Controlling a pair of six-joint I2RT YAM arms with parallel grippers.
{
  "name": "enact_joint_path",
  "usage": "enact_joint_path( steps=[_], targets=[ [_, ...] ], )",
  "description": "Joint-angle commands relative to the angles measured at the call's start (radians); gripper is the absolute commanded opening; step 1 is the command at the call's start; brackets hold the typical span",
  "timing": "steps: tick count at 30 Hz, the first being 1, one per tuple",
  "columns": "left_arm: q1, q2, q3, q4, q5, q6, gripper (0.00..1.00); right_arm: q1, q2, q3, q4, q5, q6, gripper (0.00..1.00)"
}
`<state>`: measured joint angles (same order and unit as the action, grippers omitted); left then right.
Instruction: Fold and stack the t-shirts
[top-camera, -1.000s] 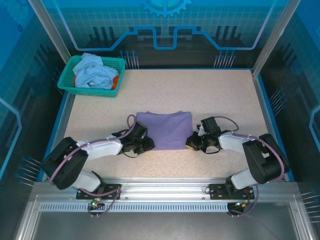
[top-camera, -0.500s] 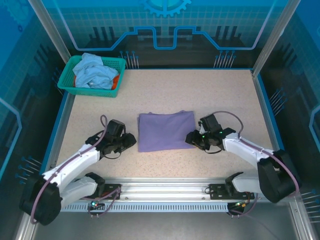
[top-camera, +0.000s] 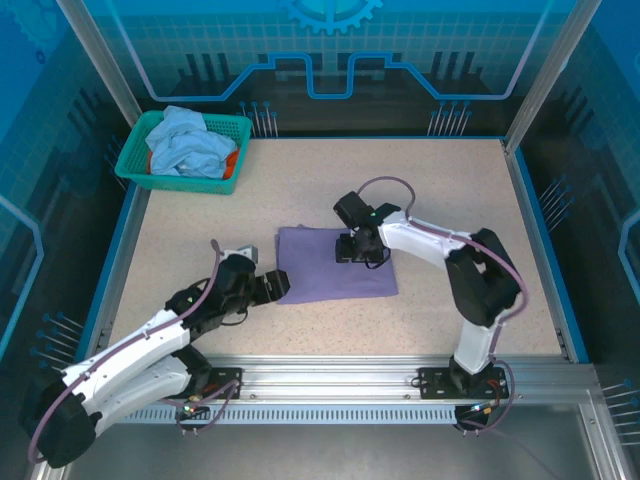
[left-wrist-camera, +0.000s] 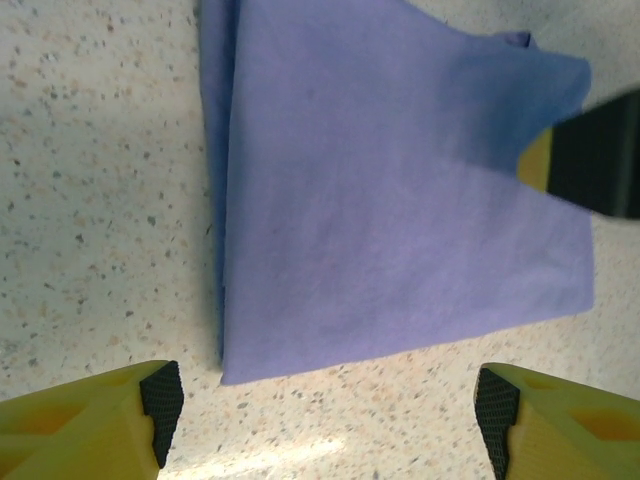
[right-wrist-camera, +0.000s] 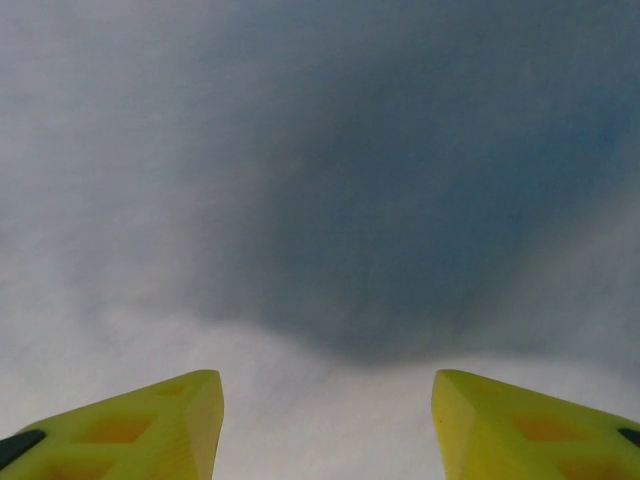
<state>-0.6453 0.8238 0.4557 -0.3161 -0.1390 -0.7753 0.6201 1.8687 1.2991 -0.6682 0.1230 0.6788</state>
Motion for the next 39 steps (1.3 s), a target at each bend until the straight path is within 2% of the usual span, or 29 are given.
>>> enact_joint_path(
  steps=[1,3,7,10,12,14,19,22,27,33,39],
  targets=[
    [-0.01,-0.042,-0.045,0.063,-0.063,0.019,0.8,-0.057,0.082,0.093,-0.053,-0.041,-0.086,0.59],
    [-0.011,-0.065,-0.046,0.057,-0.072,0.04,0.81,-0.044,0.107,0.138,-0.086,-0.015,-0.095,0.61],
    [-0.01,-0.07,-0.052,0.049,-0.082,0.046,0.83,0.032,0.003,0.108,-0.065,0.061,-0.071,0.69],
    [-0.01,-0.054,-0.04,0.033,-0.089,0.048,0.85,0.092,-0.019,0.123,-0.107,0.067,-0.042,0.78],
    [-0.01,-0.042,-0.038,0.035,-0.09,0.048,0.85,0.126,0.014,0.138,-0.139,0.056,-0.019,0.86],
    [-0.009,-0.037,-0.043,0.04,-0.088,0.047,0.86,0.142,0.063,0.137,-0.149,0.055,0.005,0.9],
    [-0.006,-0.051,-0.056,0.04,-0.088,0.042,0.87,0.122,0.186,0.15,-0.13,0.007,0.038,0.94],
    [-0.004,-0.065,-0.065,0.039,-0.087,0.039,0.87,0.064,0.213,0.158,-0.13,0.028,0.044,0.94],
    [0.008,-0.089,-0.086,0.046,-0.076,0.036,0.87,-0.114,0.235,0.196,-0.127,-0.032,0.017,0.94],
    [0.045,-0.088,-0.101,0.067,-0.034,0.03,0.87,-0.283,0.318,0.431,-0.283,0.023,-0.092,0.95],
    [0.085,-0.056,-0.108,0.098,0.016,0.028,0.87,-0.425,0.451,0.65,-0.396,0.013,-0.155,0.94]
  ],
)
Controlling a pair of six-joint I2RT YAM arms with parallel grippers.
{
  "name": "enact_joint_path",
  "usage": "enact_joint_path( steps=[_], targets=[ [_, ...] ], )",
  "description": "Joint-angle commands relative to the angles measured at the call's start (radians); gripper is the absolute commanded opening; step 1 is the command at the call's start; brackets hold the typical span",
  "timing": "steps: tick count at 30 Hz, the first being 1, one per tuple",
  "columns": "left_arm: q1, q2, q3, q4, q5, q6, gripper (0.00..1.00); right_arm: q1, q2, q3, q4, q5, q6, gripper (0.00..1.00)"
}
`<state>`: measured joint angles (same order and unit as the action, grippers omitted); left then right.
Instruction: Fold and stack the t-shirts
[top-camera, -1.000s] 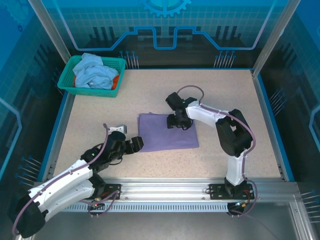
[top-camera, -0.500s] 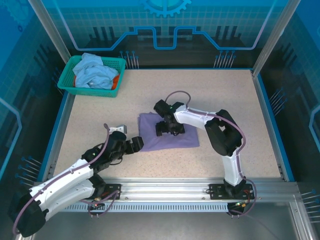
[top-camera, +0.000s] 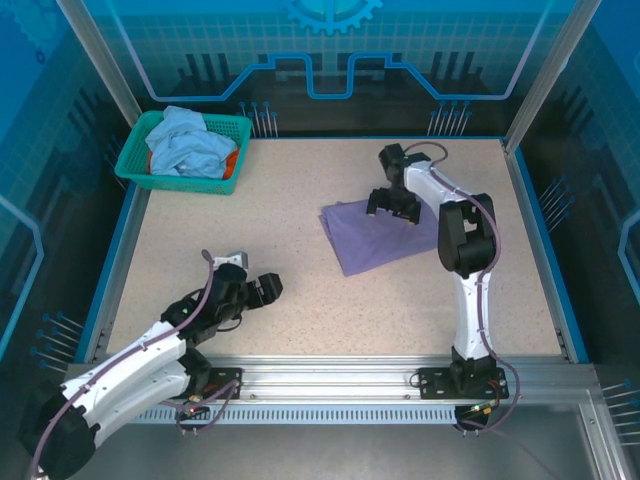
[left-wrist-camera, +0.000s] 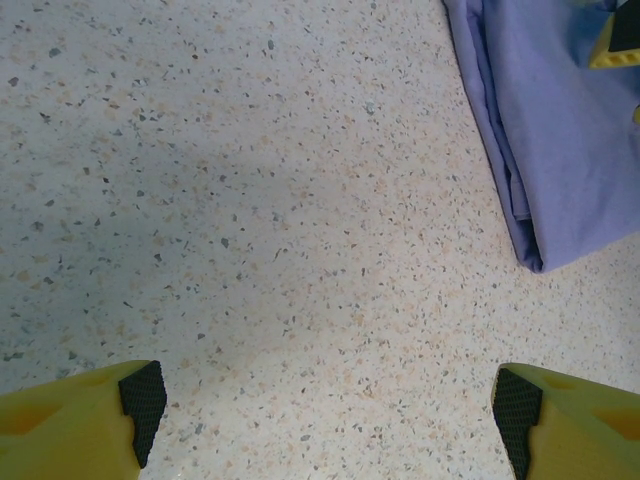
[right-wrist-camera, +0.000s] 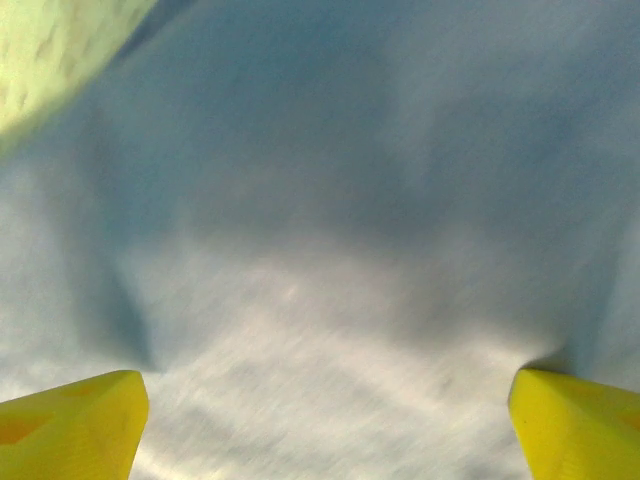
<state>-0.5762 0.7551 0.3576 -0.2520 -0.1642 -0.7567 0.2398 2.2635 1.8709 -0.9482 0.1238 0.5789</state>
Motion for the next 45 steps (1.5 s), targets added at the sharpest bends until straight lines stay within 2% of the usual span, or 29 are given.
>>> enact_joint_path(
  steps=[1,5,7,9,15,18,21,26,31,34,45],
  targets=[
    [0.021,0.021,-0.011,0.038,0.048,0.009,0.87,-0.063,0.084,0.111,-0.127,0.008,-0.061,0.94],
    [0.036,0.051,-0.008,0.057,0.072,0.013,0.87,-0.137,0.158,0.215,-0.155,0.0,-0.068,0.93],
    [0.042,0.062,-0.006,0.065,0.078,0.014,0.87,-0.172,0.184,0.262,-0.176,-0.03,-0.066,0.87],
    [0.048,0.074,-0.005,0.071,0.086,0.017,0.87,-0.171,0.122,0.216,-0.101,-0.054,-0.093,0.86],
    [0.054,0.093,-0.003,0.082,0.096,0.014,0.87,-0.105,-0.179,0.027,0.082,-0.099,-0.126,0.9],
    [0.057,0.107,0.001,0.084,0.103,0.013,0.87,-0.031,-0.27,-0.031,0.096,-0.095,-0.155,0.92],
    [0.058,0.099,-0.003,0.082,0.101,0.01,0.87,0.05,-0.298,-0.083,0.078,-0.108,-0.184,0.92],
    [0.059,0.068,-0.017,0.076,0.099,0.006,0.87,0.157,-0.231,-0.152,0.055,-0.12,-0.233,0.9],
    [0.059,0.041,-0.028,0.071,0.096,0.001,0.87,0.183,-0.113,-0.122,0.005,-0.091,-0.232,0.88],
    [0.059,0.038,-0.028,0.07,0.096,0.002,0.87,0.165,-0.047,-0.079,-0.038,-0.04,-0.222,0.88],
    [0.061,0.035,-0.031,0.071,0.1,0.001,0.87,0.007,0.044,-0.027,-0.043,-0.03,-0.286,0.89]
  ],
)
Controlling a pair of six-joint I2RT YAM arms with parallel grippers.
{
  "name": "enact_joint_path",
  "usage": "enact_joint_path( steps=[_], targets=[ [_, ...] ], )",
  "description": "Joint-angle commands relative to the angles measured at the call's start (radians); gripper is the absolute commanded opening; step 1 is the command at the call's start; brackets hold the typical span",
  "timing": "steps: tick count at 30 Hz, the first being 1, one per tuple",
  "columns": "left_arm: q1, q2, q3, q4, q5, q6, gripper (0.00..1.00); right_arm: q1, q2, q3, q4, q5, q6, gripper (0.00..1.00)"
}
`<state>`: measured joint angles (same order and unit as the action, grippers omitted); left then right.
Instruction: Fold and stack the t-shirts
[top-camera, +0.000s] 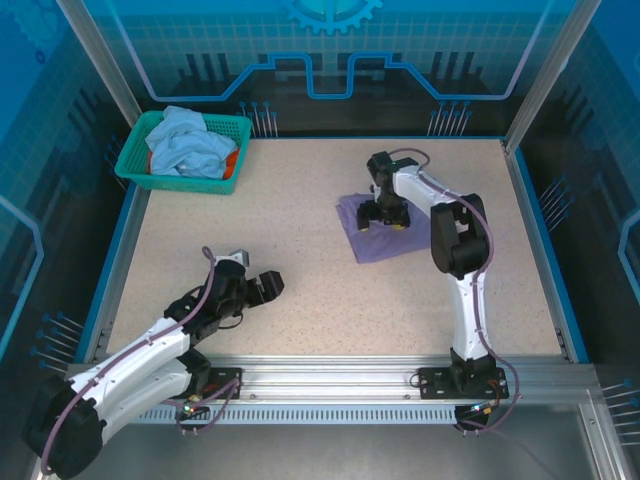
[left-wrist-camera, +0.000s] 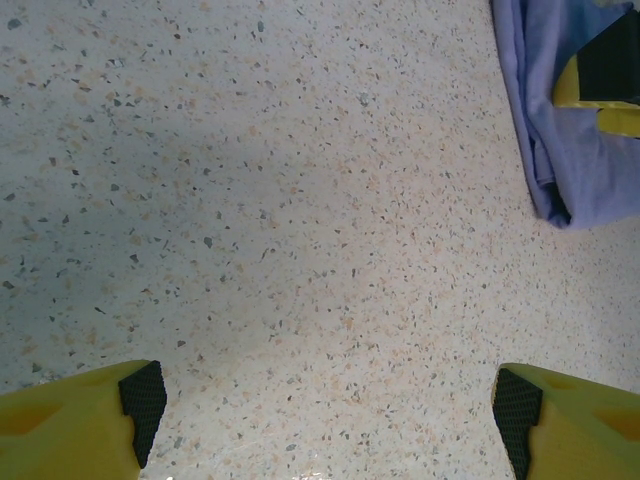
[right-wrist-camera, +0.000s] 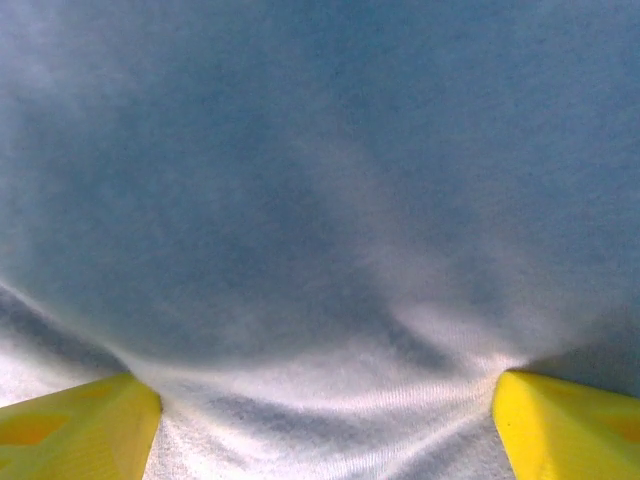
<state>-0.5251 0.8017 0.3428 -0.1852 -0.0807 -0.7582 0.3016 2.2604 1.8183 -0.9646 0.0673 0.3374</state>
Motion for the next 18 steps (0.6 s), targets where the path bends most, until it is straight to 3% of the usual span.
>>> enact_joint_path(
  steps=[1,18],
  targets=[
    [0.01,-0.012,-0.017,0.004,0.015,0.003,0.87,-0.071,0.057,0.037,-0.026,0.024,-0.052,0.88],
    [0.025,0.033,-0.006,0.021,0.035,0.003,0.87,-0.259,0.338,0.503,-0.165,0.062,-0.135,0.88]
  ],
)
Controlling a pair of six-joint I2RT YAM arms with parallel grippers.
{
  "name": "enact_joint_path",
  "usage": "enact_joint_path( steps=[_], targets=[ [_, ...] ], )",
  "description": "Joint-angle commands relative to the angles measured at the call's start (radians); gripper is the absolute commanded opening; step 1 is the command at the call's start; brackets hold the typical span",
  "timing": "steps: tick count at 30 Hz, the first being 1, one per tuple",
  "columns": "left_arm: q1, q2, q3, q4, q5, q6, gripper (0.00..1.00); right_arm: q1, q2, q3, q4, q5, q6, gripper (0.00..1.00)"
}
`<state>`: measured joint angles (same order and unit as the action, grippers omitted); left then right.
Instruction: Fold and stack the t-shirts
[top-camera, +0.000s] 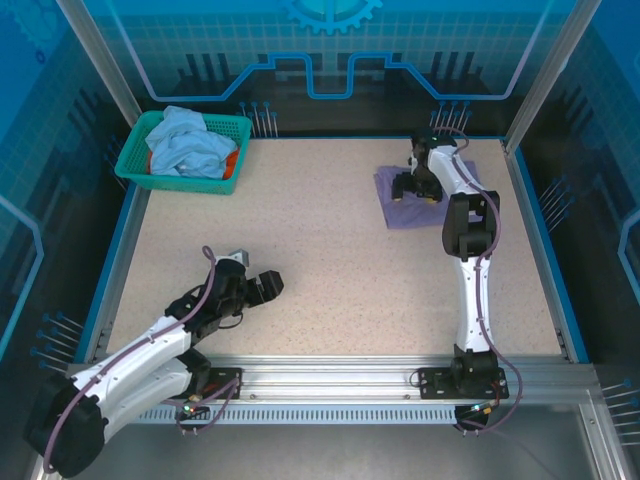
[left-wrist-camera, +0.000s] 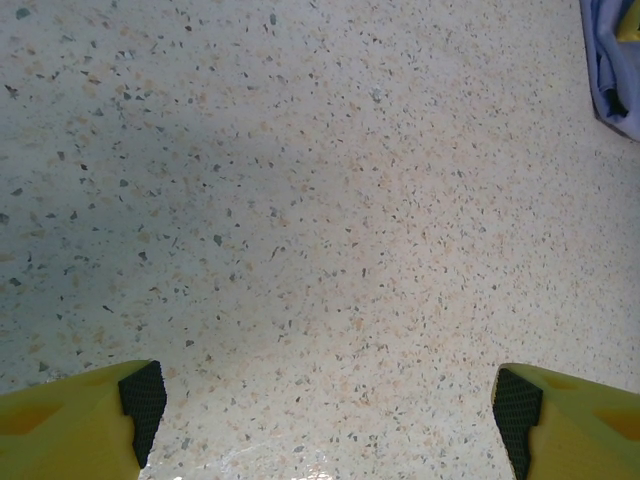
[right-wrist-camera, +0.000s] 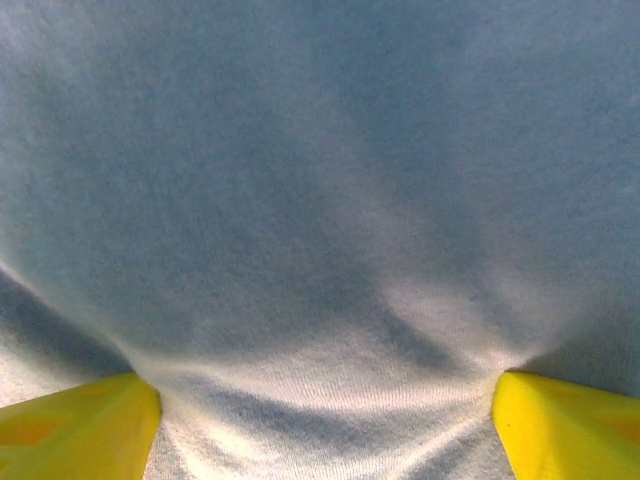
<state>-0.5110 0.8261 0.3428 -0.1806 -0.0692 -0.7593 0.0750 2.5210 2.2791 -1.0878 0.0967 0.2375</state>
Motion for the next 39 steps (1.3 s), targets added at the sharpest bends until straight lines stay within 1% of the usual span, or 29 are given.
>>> enact_joint_path(
  steps=[1,8,14,21,24,27,32,39],
  targets=[
    [0.012,0.013,-0.005,0.018,0.025,0.005,0.88,-0.041,0.092,0.07,-0.049,0.038,-0.033,0.88],
    [0.015,0.058,0.011,0.027,0.037,0.012,0.87,-0.093,0.144,0.229,-0.064,0.039,-0.007,0.9],
    [0.016,0.077,0.019,0.027,0.039,0.012,0.87,-0.161,0.207,0.347,-0.074,0.029,0.022,0.9],
    [0.016,0.11,0.035,0.027,0.042,0.015,0.87,-0.211,0.192,0.366,-0.015,-0.012,-0.007,0.91],
    [0.016,0.139,0.049,0.027,0.046,0.017,0.87,-0.212,0.19,0.371,0.006,-0.022,-0.029,0.91],
    [0.016,0.158,0.058,0.023,0.047,0.018,0.87,-0.206,0.184,0.368,0.017,-0.078,-0.035,0.91],
    [0.015,0.157,0.061,0.017,0.043,0.015,0.87,-0.162,0.209,0.387,0.028,-0.124,-0.082,0.9],
    [0.016,0.136,0.051,0.01,0.037,0.012,0.87,-0.137,0.247,0.412,0.014,-0.186,-0.095,0.88]
  ],
)
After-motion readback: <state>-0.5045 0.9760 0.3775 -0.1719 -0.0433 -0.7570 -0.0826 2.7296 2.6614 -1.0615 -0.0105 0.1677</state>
